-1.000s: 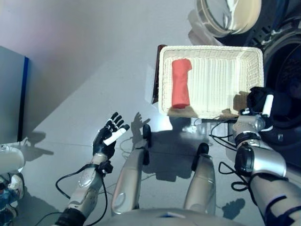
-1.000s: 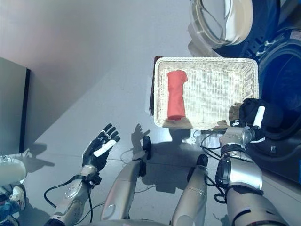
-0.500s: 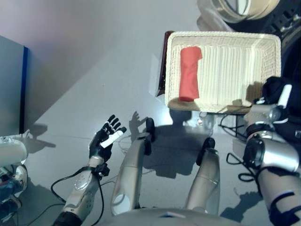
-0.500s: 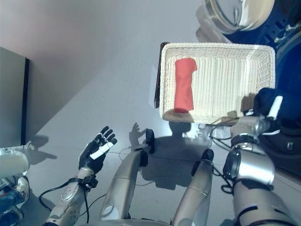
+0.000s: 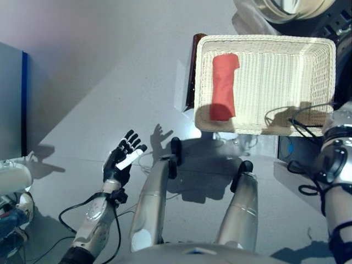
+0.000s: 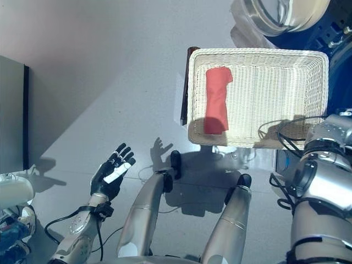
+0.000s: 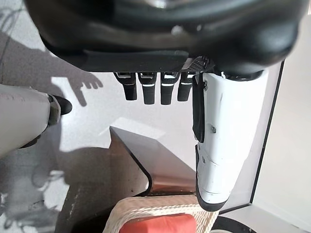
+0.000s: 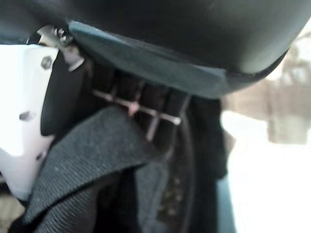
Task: Pick up the clothes and place them into the washing machine
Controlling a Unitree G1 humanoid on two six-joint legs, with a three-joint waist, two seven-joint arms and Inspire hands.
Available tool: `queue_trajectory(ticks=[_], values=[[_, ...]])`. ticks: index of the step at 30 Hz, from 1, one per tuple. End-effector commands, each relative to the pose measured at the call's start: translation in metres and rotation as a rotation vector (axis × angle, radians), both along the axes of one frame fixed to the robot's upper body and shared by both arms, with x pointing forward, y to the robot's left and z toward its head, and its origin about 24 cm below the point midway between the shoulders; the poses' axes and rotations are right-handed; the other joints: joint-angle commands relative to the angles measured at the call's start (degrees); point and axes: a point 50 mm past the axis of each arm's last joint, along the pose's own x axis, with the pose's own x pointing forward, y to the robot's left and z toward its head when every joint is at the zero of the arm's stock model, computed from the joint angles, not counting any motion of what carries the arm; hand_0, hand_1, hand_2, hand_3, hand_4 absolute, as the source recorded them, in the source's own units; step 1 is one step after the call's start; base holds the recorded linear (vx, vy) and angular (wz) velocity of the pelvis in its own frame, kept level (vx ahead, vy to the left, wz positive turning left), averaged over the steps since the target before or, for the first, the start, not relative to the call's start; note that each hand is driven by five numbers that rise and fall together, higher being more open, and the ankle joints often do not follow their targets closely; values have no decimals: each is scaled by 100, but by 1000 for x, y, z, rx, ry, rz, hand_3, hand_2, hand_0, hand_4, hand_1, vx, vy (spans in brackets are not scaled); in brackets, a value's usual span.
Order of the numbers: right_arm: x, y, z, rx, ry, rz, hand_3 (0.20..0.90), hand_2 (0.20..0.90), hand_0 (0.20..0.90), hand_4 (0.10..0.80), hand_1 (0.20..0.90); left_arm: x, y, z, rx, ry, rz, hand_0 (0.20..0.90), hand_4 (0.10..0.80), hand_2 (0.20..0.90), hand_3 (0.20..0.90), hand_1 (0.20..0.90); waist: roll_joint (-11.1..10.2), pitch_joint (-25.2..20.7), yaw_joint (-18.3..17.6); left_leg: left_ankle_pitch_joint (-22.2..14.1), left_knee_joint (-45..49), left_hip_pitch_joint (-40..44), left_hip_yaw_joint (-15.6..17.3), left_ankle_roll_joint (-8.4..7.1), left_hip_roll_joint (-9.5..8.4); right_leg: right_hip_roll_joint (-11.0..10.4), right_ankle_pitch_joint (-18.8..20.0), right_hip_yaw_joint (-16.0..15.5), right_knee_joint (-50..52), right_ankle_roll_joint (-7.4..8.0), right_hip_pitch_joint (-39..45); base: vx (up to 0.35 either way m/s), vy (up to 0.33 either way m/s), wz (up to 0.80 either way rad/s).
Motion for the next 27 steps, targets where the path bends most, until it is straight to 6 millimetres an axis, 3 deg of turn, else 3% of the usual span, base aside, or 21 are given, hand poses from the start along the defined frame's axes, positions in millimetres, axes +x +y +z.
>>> queue_trajectory(ticks=[1, 8, 9, 10, 11, 21, 27], values=[[-57, -42, 34, -128, -9, -314, 200, 200, 200, 300, 200, -7, 24, 13, 24, -66, 101, 900, 800, 900, 900, 900, 29, -525, -63, -562, 154, 206, -317, -781, 331, 109, 660, 229, -298, -372, -414, 0, 0, 0], [-58, -41, 44, -74, -56, -353, 200, 200, 200, 300, 200, -13, 26, 16, 3, -67, 113, 900, 800, 900, 900, 900, 128, -571, -53, -432, 36, 65, -203, -733, 304, 111, 834, 346, -417, -379, -632, 6, 21, -1], [-56, -39, 46, -74, -64, -349, 318, 318, 318, 384, 318, -13, 25, 16, -1, -67, 111, 900, 800, 900, 900, 900, 130, -606, -35, -511, 39, 94, -214, -741, 296, 116, 763, 365, -399, -363, -616, 20, 26, -6], [-55, -39, 48, -72, -73, -350, 524, 524, 524, 531, 524, -13, 25, 16, -4, -66, 109, 900, 800, 900, 900, 900, 145, -616, -37, -536, 32, 99, -204, -742, 295, 110, 743, 377, -402, -354, -618, 17, 26, -8], [-53, -36, 47, -70, -75, -350, 900, 900, 900, 800, 900, -14, 24, 16, -7, -64, 107, 900, 800, 900, 900, 900, 161, -583, -51, -429, 24, 54, -171, -717, 295, 101, 849, 371, -424, -372, -666, 12, 28, -8], [-38, -25, 43, -65, -57, -301, 900, 900, 900, 800, 900, -10, 27, 17, 2, -67, 115, 900, 800, 900, 900, 900, 102, -635, -100, -525, 14, 123, -185, -719, 302, 113, 755, 349, -358, -373, -596, 2, 4, -3], [-16, -13, 34, -183, 105, -126, 900, 900, 900, 800, 900, -8, 29, 18, 27, -76, 101, 900, 800, 900, 900, 900, -1, -553, -70, -310, -199, 277, -138, -703, 318, 143, 1017, 251, -628, -388, -433, -32, -2, 0]])
